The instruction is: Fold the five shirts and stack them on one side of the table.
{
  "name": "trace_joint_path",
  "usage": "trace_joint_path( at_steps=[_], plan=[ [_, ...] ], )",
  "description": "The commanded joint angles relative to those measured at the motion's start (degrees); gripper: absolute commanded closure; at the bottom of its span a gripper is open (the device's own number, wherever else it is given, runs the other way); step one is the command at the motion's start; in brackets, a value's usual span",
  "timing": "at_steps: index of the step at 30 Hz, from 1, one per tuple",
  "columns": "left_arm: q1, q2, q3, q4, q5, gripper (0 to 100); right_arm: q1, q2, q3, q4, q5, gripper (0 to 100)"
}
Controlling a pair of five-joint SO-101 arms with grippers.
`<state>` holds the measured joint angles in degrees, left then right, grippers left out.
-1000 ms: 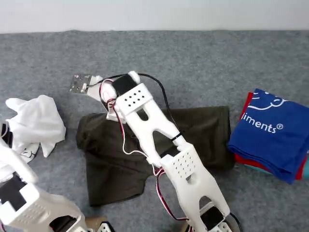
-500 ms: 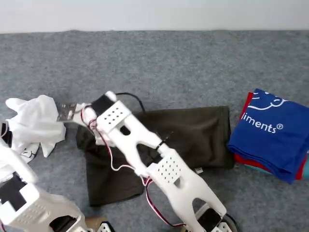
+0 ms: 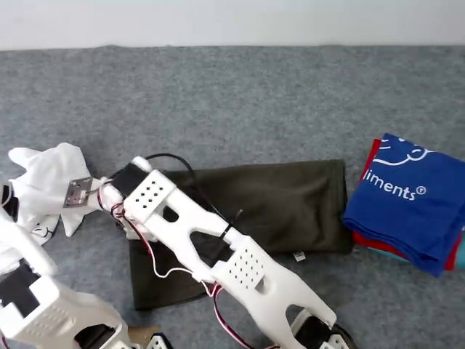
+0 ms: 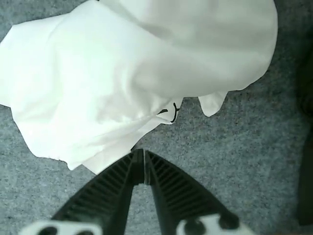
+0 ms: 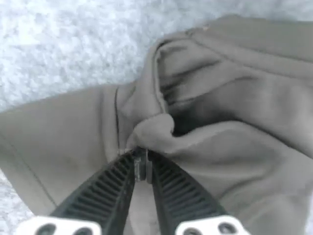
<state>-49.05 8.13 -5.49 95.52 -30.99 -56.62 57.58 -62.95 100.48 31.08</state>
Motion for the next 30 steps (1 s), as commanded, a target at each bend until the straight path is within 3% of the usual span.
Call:
trace_joint_path(
  at_steps=[1, 12, 16, 22, 30],
  plan=[
    [0.5, -0.4, -0.5, -0.9, 0.4, 99, 2.4, -5.4, -3.8, -0.1, 0.8, 98.8],
    [0.4, -0.4, -0.5, -0.9, 0.3, 99, -0.6, 0.7, -3.8, -11.5, 1.0, 98.8],
    [0.4, -0.4, -0.5, -0.9, 0.3, 99, -0.7, -0.3, -6.0, -8.0, 0.9, 98.8],
    [0.4, -0.4, -0.5, -0.9, 0.3, 99, 4.4, -2.2, -13.4, 2.8, 0.6, 98.8],
    [0.6, -0.4, -0.5, -2.0, 0.4, 99, 10.8, -9.1, 3.8, 2.5, -2.4, 98.8]
  ],
)
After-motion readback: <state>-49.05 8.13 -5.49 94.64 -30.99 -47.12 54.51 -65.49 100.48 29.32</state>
